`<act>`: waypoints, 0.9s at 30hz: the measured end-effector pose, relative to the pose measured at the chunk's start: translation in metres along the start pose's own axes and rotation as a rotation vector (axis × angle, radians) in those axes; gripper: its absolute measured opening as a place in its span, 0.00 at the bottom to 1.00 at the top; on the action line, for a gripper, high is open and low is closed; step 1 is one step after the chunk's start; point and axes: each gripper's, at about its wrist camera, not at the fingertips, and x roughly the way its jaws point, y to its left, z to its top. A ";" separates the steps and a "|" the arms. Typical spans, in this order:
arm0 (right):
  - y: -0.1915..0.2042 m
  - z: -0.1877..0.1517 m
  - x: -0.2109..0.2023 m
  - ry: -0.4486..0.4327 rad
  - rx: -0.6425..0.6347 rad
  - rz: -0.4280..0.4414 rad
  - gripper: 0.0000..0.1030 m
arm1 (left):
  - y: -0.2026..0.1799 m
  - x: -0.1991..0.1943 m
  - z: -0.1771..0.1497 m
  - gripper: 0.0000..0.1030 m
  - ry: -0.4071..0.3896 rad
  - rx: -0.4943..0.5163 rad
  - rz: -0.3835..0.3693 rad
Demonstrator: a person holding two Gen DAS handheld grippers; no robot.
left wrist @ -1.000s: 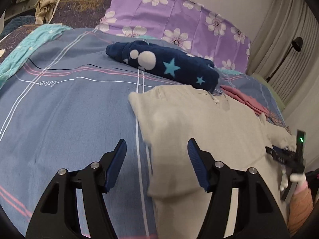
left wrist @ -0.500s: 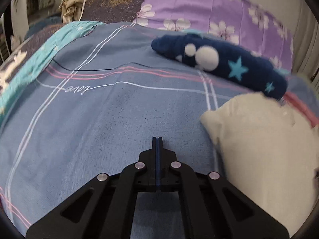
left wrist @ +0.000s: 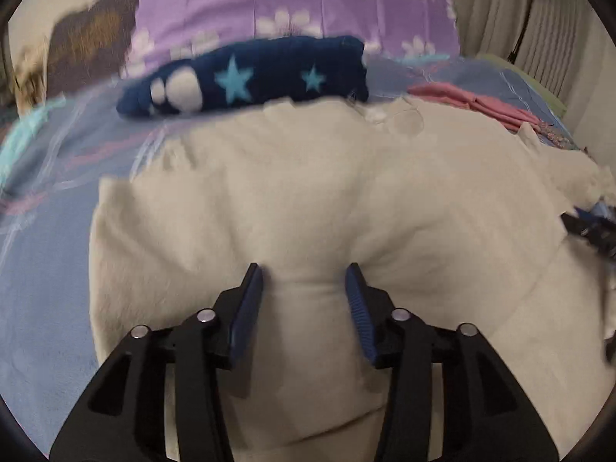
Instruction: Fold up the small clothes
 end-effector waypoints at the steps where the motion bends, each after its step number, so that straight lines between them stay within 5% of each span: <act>1: -0.008 0.000 -0.006 -0.008 0.032 0.021 0.48 | 0.001 -0.002 0.002 0.46 0.003 -0.005 0.001; 4: -0.060 0.002 -0.032 -0.051 0.207 0.090 0.45 | 0.008 0.000 0.001 0.47 0.003 -0.037 -0.039; 8: -0.172 -0.006 -0.077 -0.176 0.508 0.032 0.49 | 0.007 0.000 0.001 0.50 0.005 -0.033 -0.047; 12: -0.293 -0.055 -0.115 -0.281 0.926 0.047 0.55 | 0.003 0.001 -0.002 0.51 0.002 -0.022 -0.034; 15: -0.340 -0.088 -0.119 -0.315 1.132 0.121 0.58 | 0.004 0.000 -0.003 0.51 0.001 -0.024 -0.038; 19: -0.363 -0.090 -0.110 -0.348 1.214 0.192 0.60 | 0.002 -0.001 -0.003 0.51 -0.002 -0.016 -0.027; 21: -0.367 -0.083 -0.112 -0.393 1.239 0.152 0.30 | 0.001 -0.001 -0.003 0.51 -0.003 -0.015 -0.025; 22: -0.368 -0.080 -0.113 -0.423 1.244 0.158 0.06 | 0.002 -0.001 -0.003 0.51 -0.003 -0.017 -0.024; 25: -0.348 -0.057 -0.130 -0.495 1.202 0.184 0.04 | 0.002 -0.001 -0.003 0.52 -0.002 -0.017 -0.024; 27: -0.313 -0.024 -0.140 -0.511 1.047 0.218 0.04 | 0.002 -0.001 -0.003 0.52 -0.002 -0.017 -0.024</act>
